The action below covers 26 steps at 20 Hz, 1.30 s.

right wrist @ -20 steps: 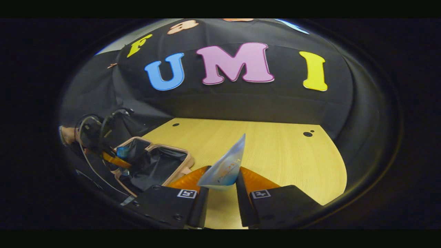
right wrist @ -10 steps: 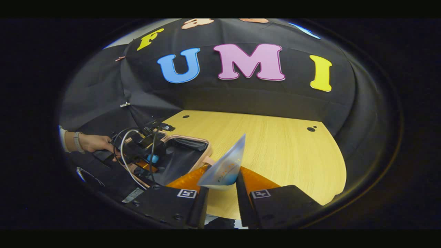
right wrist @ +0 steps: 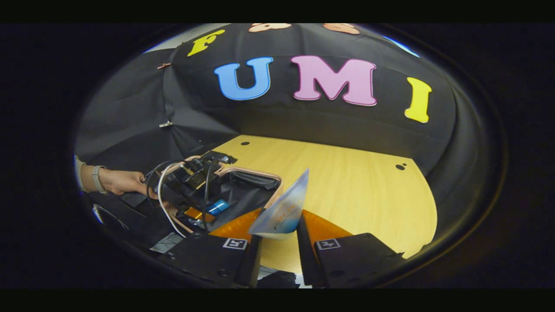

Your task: First open the suitcase, pack the skin care products into it, and then close the suitcase.

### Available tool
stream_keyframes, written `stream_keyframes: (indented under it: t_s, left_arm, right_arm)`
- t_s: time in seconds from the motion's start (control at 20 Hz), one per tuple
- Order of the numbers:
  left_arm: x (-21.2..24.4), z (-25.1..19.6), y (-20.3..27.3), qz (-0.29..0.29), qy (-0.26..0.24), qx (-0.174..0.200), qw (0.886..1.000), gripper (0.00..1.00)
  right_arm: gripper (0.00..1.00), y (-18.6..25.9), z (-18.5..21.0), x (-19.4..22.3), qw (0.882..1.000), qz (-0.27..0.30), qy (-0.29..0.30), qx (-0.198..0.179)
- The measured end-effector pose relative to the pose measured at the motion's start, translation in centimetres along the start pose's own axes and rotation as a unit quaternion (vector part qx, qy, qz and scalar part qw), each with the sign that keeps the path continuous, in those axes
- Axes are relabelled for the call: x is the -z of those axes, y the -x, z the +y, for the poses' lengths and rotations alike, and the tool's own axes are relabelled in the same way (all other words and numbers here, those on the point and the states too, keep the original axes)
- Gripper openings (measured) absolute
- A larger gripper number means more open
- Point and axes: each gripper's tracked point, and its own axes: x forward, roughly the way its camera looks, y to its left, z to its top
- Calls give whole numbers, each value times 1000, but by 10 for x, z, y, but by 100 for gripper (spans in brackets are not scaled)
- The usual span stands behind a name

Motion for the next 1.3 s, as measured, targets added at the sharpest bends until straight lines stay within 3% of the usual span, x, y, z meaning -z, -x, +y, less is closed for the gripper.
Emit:
stream_keyframes:
  t_s: [0.05,0.15,0.35,0.4,0.5,0.6,0.7,0.85,1.05,1.2,1.25,1.3]
  left_arm:
    - [-9,-1,10,-28,-1,6,1000,90]
    - [-24,-2,38,-91,5,32,995,96]
    - [-36,31,104,-192,44,86,977,96]
    - [-30,54,119,-207,51,81,974,96]
    - [-7,116,144,-232,66,32,970,96]
    - [21,162,158,-233,86,-12,969,96]
    - [47,194,172,-231,120,-32,965,96]
    - [86,225,176,-225,182,-41,956,96]
    - [115,249,181,-208,248,-28,946,96]
    - [126,261,183,-204,260,-32,943,96]
    - [129,265,185,-205,259,-36,943,96]
    - [130,267,186,-204,257,-41,944,96]
  right_arm:
    - [42,-6,10,2,1000,8,-8,-11]
    - [42,-23,28,7,999,29,-27,-34]
    - [42,-58,85,37,983,132,-92,-90]
    - [42,-69,99,48,976,162,-109,-98]
    - [42,-94,116,81,959,235,-131,-89]
    - [42,-106,131,94,940,286,-159,-93]
    - [42,-112,150,111,923,330,-171,-95]
    - [43,-123,149,136,914,367,-162,-63]
    - [43,-128,151,162,889,414,-190,-46]
    - [46,-138,151,170,883,417,-214,-35]
    - [38,-131,147,159,884,412,-217,-34]
    - [60,-132,148,158,886,409,-218,-35]
